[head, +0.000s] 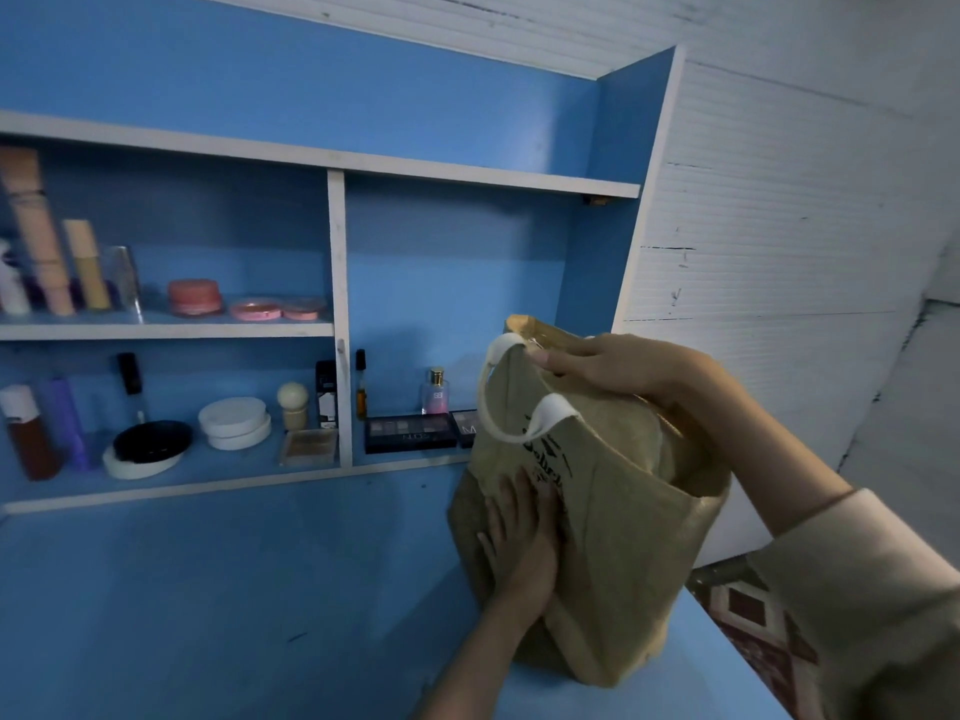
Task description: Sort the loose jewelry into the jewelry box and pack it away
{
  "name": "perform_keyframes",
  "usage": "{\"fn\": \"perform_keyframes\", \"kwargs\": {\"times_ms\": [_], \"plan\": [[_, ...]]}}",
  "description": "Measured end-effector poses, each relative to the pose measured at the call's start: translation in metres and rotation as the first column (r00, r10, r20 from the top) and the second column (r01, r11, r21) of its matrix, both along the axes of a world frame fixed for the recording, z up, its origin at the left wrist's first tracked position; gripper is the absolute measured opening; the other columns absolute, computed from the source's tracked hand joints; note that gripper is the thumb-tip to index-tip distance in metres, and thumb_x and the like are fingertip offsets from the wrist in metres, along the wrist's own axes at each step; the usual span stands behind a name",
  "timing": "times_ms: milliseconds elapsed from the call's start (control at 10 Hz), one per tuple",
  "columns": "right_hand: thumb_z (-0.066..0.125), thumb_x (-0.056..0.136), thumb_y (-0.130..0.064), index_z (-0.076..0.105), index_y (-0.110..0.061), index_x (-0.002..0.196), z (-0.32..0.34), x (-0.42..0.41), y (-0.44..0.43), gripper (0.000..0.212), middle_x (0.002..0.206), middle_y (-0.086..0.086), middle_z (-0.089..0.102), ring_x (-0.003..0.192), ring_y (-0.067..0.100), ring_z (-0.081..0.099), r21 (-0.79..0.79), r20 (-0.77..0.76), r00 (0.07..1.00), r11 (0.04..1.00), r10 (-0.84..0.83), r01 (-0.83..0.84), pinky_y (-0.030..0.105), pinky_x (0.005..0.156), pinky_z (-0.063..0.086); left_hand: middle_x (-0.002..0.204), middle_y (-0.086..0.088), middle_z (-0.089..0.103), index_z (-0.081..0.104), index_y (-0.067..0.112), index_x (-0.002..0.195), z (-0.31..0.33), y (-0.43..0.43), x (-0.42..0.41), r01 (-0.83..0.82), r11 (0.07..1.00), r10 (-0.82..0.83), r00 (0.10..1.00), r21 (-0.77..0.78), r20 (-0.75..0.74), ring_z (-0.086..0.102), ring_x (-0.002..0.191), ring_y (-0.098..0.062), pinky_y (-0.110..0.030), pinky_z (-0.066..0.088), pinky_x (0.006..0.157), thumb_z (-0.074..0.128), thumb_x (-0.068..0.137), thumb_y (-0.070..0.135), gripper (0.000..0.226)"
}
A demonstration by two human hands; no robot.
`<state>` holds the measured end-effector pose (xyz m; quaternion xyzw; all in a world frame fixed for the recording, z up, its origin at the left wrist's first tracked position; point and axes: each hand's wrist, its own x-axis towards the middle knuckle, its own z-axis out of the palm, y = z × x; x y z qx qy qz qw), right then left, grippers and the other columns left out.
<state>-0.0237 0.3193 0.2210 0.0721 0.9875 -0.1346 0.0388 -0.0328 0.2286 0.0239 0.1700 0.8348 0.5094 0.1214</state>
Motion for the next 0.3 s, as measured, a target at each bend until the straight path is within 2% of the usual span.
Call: {"fn": "perform_keyframes", "kwargs": {"times_ms": [100,200,300], "plan": [[0.031,0.086,-0.069,0.058,-0.026,0.124,0.001,0.006,0.01,0.063,0.122,0.003,0.06,0.106,0.021,0.057,-0.05,-0.097,0.995,0.998,-0.032,0.027,0.038,0.095,0.043,0.16,0.007,-0.012,-0.006,0.028,0.152,-0.004,-0.003,-0.007,0.022,0.999,-0.022,1.0,-0.028,0.008,-0.015,0.146,-0.019,-0.041,-0.01,0.117,0.013,0.101,0.049,0.058],[0.031,0.083,-0.07,0.065,-0.023,0.101,0.005,0.008,0.015,0.061,0.099,-0.004,0.064,0.085,0.01,0.058,-0.077,-0.188,0.982,0.997,-0.009,-0.006,0.032,0.082,0.044,0.16,0.005,0.0,0.01,0.022,0.153,0.0,-0.01,-0.009,0.071,0.997,-0.071,0.997,-0.003,-0.013,-0.006,0.147,-0.019,-0.035,-0.006,0.118,0.015,0.103,0.043,0.055],[0.027,0.071,-0.075,0.064,-0.024,0.106,0.012,0.019,0.011,0.072,0.099,-0.009,0.063,0.089,0.009,0.058,-0.069,-0.207,0.975,0.993,0.075,-0.091,0.035,0.09,0.046,0.159,0.008,0.006,0.016,0.029,0.151,0.008,-0.028,-0.006,0.09,0.995,-0.092,0.995,0.041,0.031,-0.004,0.147,-0.017,-0.037,-0.002,0.119,0.02,0.102,0.046,0.052]]}}
